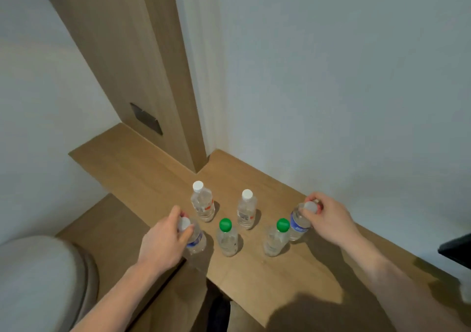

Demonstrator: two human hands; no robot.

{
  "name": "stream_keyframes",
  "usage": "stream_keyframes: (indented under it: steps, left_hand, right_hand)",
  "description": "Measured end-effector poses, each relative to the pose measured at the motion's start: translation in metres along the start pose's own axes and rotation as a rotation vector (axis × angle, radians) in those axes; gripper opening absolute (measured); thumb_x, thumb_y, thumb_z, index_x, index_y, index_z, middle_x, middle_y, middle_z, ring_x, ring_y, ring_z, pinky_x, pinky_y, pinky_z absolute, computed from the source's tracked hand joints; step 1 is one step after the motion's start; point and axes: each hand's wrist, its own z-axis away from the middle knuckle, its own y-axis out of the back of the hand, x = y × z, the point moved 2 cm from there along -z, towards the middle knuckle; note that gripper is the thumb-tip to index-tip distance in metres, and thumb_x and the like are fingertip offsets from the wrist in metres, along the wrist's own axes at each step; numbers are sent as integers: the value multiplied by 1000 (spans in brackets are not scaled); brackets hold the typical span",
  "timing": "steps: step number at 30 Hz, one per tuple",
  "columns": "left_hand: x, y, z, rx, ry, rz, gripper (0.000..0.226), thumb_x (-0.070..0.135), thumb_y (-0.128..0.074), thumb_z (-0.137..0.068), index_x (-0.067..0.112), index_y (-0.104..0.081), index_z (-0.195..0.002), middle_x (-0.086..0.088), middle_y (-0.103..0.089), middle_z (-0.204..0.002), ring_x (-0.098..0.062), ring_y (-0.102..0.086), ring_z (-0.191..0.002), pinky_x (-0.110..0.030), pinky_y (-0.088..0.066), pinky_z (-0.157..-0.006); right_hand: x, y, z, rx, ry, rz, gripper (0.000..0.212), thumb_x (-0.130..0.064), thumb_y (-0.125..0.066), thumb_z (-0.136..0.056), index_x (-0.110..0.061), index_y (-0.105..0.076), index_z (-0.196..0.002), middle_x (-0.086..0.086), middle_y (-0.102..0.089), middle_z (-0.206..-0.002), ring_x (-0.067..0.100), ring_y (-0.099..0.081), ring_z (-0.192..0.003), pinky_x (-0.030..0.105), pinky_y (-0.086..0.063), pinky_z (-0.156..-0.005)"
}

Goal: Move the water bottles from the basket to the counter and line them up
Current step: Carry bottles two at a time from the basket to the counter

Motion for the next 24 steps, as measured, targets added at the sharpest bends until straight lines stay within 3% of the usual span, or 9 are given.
stream_keyframes:
  steps: [4, 8, 13, 17, 21, 24]
  left_hand:
    - [-7, -7, -35, -84, -92, -28, 22, 50, -56, -100, 36, -38, -101, 8, -62, -84, -16, -58, -72, -36, -42, -58]
    - [-13, -13, -61, -162, -171, -69, 23, 53, -55, -100, 41, -37, -107, 12, -66, -95, -12, -66, -79, -35, -56, -63]
    - [-13, -16, -76, -243, -263, -74, 23, 50, -52, -103, 39, -38, -116, 14, -66, -108, -6, -64, -85, -22, -48, -63]
    - [-15, -14, -80, -277, -311, -79, 23, 54, -49, -103, 39, -41, -118, 15, -63, -107, -6, -65, -84, -28, -58, -68]
    - [-9, -8, -79, -300, -355, -158, 23, 53, -48, -104, 39, -38, -120, 10, -64, -102, -17, -68, -86, -40, -58, -72]
    - [-6, -1, -76, -343, -352, -224, 36, 53, -50, -103, 37, -38, -132, 7, -65, -112, -24, -70, -95, -39, -55, -74]
  right_hand:
    - [-10, -25, -24, -29, -60, -11, 13, -38, -71, -92, -32, -62, -98, -11, -67, -85, 14, -64, -80, 36, -52, -66]
    - [-14, -44, -40, -19, -127, -20, 15, -37, -74, -89, -31, -61, -95, -10, -65, -79, 20, -63, -79, 37, -51, -68]
    - [-23, -57, -45, -25, -213, -31, 10, -37, -71, -89, -34, -62, -90, -13, -68, -89, 13, -62, -85, 34, -46, -66]
    - [-26, -54, -42, -16, -243, -22, 14, -44, -72, -88, -34, -62, -93, -11, -70, -93, 16, -64, -87, 35, -51, -70]
    - [-31, -45, -33, -41, -252, 83, 25, -56, -70, -88, -38, -66, -106, -12, -72, -102, 16, -65, -92, 37, -55, -79]
    - [-39, -39, -21, -41, -283, 103, 51, -62, -66, -92, -37, -60, -137, -4, -64, -128, 16, -61, -103, 40, -54, -94]
